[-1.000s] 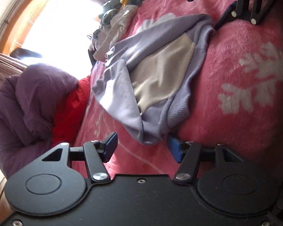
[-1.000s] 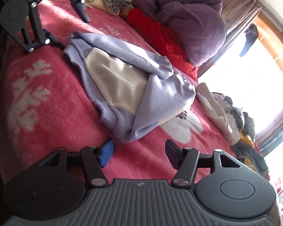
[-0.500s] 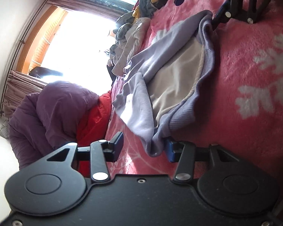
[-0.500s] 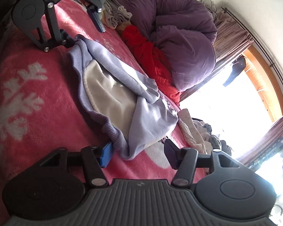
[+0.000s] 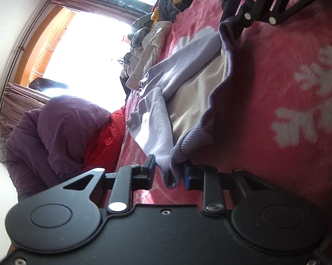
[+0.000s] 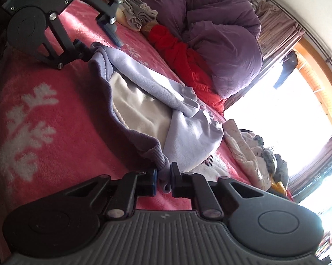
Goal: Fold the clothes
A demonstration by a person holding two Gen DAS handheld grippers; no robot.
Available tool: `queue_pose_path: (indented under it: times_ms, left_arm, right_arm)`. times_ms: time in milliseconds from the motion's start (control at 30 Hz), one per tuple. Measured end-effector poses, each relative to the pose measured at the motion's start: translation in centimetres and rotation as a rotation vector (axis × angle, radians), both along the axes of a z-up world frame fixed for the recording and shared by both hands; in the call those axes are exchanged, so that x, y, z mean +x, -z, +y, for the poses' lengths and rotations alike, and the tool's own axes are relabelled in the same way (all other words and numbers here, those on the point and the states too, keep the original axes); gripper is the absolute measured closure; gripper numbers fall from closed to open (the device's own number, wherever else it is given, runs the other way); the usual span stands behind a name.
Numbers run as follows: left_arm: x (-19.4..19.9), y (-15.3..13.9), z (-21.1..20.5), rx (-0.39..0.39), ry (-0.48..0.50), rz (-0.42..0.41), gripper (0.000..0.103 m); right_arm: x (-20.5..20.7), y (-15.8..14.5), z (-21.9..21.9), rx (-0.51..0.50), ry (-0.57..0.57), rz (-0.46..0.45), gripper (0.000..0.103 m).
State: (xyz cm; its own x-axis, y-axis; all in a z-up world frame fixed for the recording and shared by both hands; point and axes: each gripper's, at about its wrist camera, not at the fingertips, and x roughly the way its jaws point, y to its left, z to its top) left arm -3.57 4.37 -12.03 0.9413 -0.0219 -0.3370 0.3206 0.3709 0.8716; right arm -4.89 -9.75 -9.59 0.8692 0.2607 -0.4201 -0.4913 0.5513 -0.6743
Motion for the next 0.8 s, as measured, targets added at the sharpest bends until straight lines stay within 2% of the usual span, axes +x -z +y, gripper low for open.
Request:
queue_pose_path:
  times_ms: [33, 133, 400, 500, 633, 800]
  left_arm:
    - [0.0, -0.2, 0.0, -0.014, -0.011, 0.013, 0.093]
    - [-0.1, -0.9, 0.0, -0.062, -0.033, 0.039, 0.096]
    - [-2.1, -3.4, -0.2, -0.121, -0.02, 0.058, 0.099]
    - [-3.5, -5.0, 0.0, -0.144, -0.003, 0.076, 0.099]
    - [-4.8, -8.1, 0.3, -0.212, 0.024, 0.099, 0.099]
    - [-3.3, -12.2, 0.4, -0.314, 0.021, 0.093, 0.099]
  right_arm:
    - [0.0, -0.2, -0.1, 0.009, 0.002, 0.006, 0.092]
    - [-0.3, -1.2, -0.4, 0.036, 0.005, 0.015, 0.092]
    - [-1.6, -5.1, -1.7, 0.086, -0.011, 0.048, 0.093]
    - [-2.8, -6.8, -2.2, 0.078, -0.024, 0.047, 0.093]
    - [-3.8, -9.1, -3.1, 0.084, -0.026, 0.046, 0.093]
    - [-3.8, -12.1, -4.0, 0.104, -0.024, 0.036, 0.093]
